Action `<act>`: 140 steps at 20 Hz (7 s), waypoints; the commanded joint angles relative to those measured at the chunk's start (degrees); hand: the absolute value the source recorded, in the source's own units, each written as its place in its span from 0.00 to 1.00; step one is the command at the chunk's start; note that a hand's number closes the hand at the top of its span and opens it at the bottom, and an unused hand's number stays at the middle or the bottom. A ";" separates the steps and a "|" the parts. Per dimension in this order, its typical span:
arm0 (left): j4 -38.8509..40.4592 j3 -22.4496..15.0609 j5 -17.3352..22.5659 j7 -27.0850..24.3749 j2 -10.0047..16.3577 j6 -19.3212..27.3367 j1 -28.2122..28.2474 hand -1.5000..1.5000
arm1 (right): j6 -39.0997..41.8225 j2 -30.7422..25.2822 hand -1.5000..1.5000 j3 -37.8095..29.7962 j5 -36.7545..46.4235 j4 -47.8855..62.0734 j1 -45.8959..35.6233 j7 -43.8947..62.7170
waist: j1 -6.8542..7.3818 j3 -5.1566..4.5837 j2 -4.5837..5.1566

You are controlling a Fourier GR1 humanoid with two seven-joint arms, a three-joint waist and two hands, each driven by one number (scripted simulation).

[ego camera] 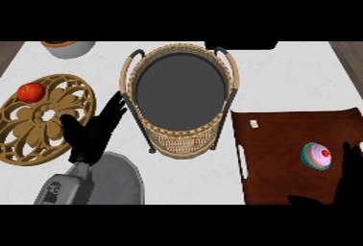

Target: Pick the cupcake from the tray and place it in the tiered basket

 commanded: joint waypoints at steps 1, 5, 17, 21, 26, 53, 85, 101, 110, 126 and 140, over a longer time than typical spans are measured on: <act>0.83 3.21 0.78 0.90 1.19 -2.28 -3.31 0.50 | -3.14 0.95 0.00 -1.79 -0.90 4.30 1.54 -4.70 | -0.10 0.01 0.01; -1.38 1.02 -1.89 0.45 -1.16 -2.01 1.55 0.50 | -3.06 2.04 0.00 -5.71 -2.24 6.55 -1.56 -7.23 | 0.08 0.01 -0.01; -0.48 4.86 -2.50 0.34 -1.79 -4.63 0.18 0.50 | -3.31 3.94 0.00 -12.75 -6.19 10.99 -2.23 -14.56 | 0.01 0.00 0.00; -0.78 4.02 -3.48 1.55 -3.02 -4.12 0.70 0.50 | -6.83 5.89 0.00 -13.87 -5.61 20.84 -7.87 -17.10 | 0.17 0.01 0.02; 4.27 6.74 -3.26 -0.98 -2.62 -5.81 -3.15 0.50 | -7.71 4.58 0.00 -17.18 -9.56 24.21 -6.82 -23.56 | -0.06 0.00 0.05; -1.28 5.46 -5.72 3.21 -4.85 -2.89 -0.88 0.50 | 4.65 9.08 1.00 6.81 4.29 15.20 6.45 -26.28 | -1.18 -0.27 -0.28; -3.29 4.40 -5.05 4.64 -4.43 -5.41 -0.89 0.50 | 33.82 16.38 1.00 39.55 28.47 -35.03 -13.83 8.04 | 1.60 -0.41 0.43; -1.00 3.61 -5.20 4.51 -5.09 -6.28 -3.70 0.50 | 24.55 16.36 1.00 21.18 10.16 -16.56 -37.29 18.29 | 4.49 -0.27 1.44; 0.21 4.04 -5.47 2.47 -5.34 -6.21 -3.07 0.50 | 14.22 16.39 1.00 3.08 -6.28 12.07 -61.52 16.31 | 4.36 -0.11 1.03; 1.72 5.76 -4.74 2.38 -4.19 -7.35 -5.03 0.50 | -25.84 16.40 0.00 6.37 -27.63 48.99 -83.44 -4.94 | 3.64 -0.09 0.83; -2.04 7.72 -4.60 2.79 -4.16 -4.79 0.45 0.50 | -24.24 10.32 0.00 -0.98 -16.62 29.36 -69.58 10.73 | -2.05 0.07 -0.91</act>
